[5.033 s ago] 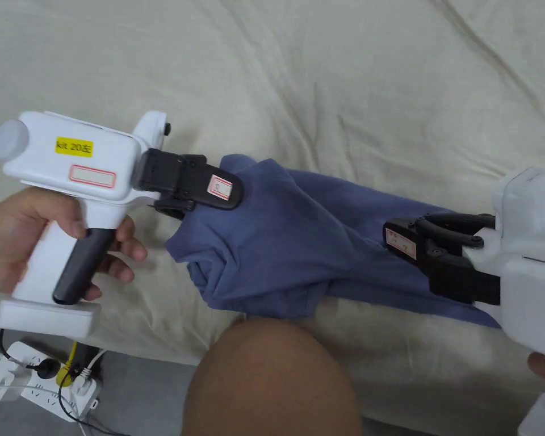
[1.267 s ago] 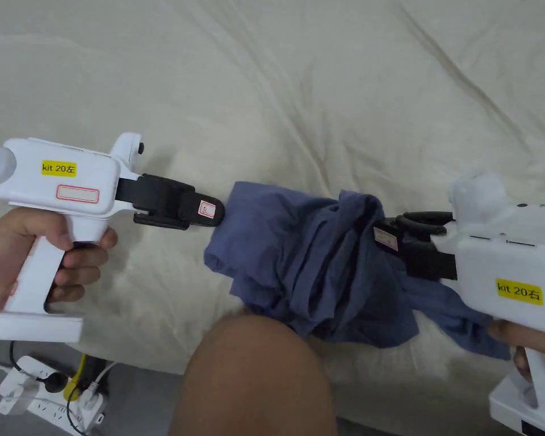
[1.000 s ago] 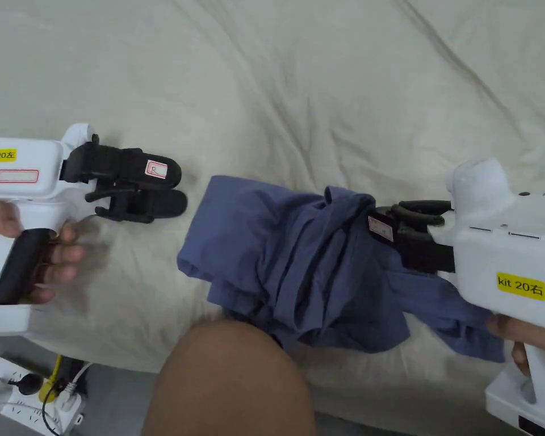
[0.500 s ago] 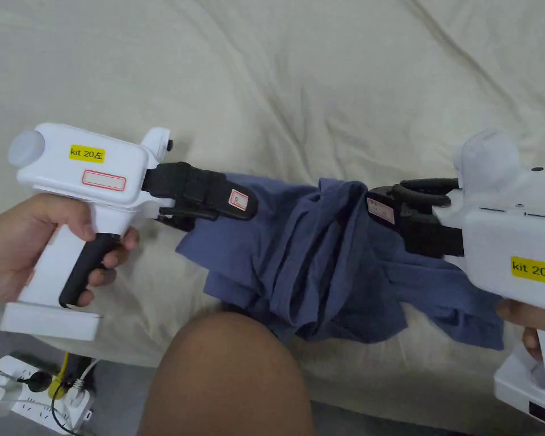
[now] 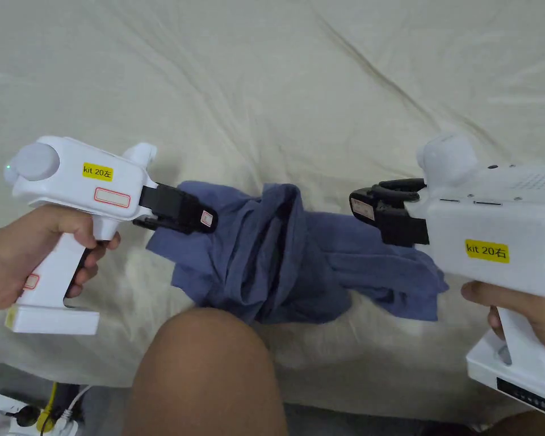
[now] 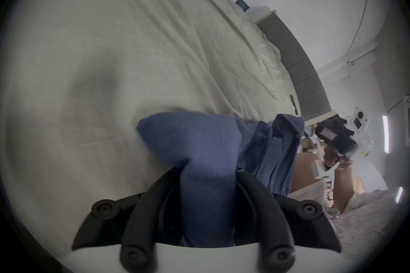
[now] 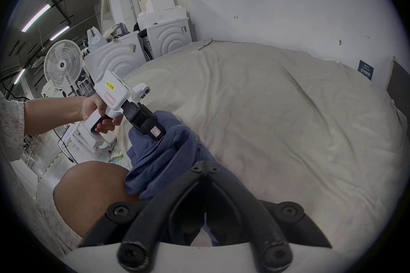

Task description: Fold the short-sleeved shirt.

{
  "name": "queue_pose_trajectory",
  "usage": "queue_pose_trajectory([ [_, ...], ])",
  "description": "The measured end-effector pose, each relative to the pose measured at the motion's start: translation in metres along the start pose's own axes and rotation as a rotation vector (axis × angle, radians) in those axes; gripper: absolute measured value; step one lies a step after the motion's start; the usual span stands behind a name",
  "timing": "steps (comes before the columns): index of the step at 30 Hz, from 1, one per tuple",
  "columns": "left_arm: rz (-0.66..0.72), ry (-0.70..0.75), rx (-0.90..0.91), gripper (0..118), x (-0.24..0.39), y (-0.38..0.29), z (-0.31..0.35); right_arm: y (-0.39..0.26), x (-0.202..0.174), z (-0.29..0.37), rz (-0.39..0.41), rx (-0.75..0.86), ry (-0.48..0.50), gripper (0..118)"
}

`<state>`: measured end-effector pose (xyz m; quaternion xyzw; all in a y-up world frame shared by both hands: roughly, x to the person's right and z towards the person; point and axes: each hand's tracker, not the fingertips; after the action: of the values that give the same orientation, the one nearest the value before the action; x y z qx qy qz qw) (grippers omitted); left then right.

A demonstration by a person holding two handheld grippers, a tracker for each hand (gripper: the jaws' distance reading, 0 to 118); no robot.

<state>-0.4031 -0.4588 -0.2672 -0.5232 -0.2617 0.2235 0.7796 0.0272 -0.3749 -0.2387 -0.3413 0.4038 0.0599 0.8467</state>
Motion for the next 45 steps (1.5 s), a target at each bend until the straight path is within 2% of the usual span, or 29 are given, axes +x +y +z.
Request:
queue_pose_trajectory([
  [12,0.119,0.254,0.093,26,-0.065,0.006,0.088,-0.001,-0.012,0.012,0.012,0.026,0.007,0],
  [13,0.447,-0.214,-0.091,26,-0.049,-0.009,0.076,-0.001,-0.013,0.010,0.013,0.024,0.011,0],
  [22,0.484,-0.220,-0.074,26,-0.050,-0.018,0.068,0.001,-0.016,0.004,0.020,0.013,0.029,0],
  [31,0.465,-0.231,-0.029,25,0.024,-0.016,0.101,-0.008,0.002,0.011,-0.003,0.014,0.005,0],
  [36,0.389,-0.281,-0.015,25,0.085,-0.011,0.106,-0.015,0.010,0.012,-0.023,0.022,0.010,0],
  [37,-0.003,0.225,0.139,25,0.075,0.004,0.118,-0.016,0.011,0.012,-0.024,0.023,0.011,0],
  [38,0.042,0.167,0.109,25,0.086,0.003,0.111,-0.017,0.012,0.014,-0.025,0.026,0.009,0],
  [45,-0.006,0.068,0.034,25,0.142,0.013,0.061,-0.020,0.022,0.031,-0.047,0.063,0.003,0],
])
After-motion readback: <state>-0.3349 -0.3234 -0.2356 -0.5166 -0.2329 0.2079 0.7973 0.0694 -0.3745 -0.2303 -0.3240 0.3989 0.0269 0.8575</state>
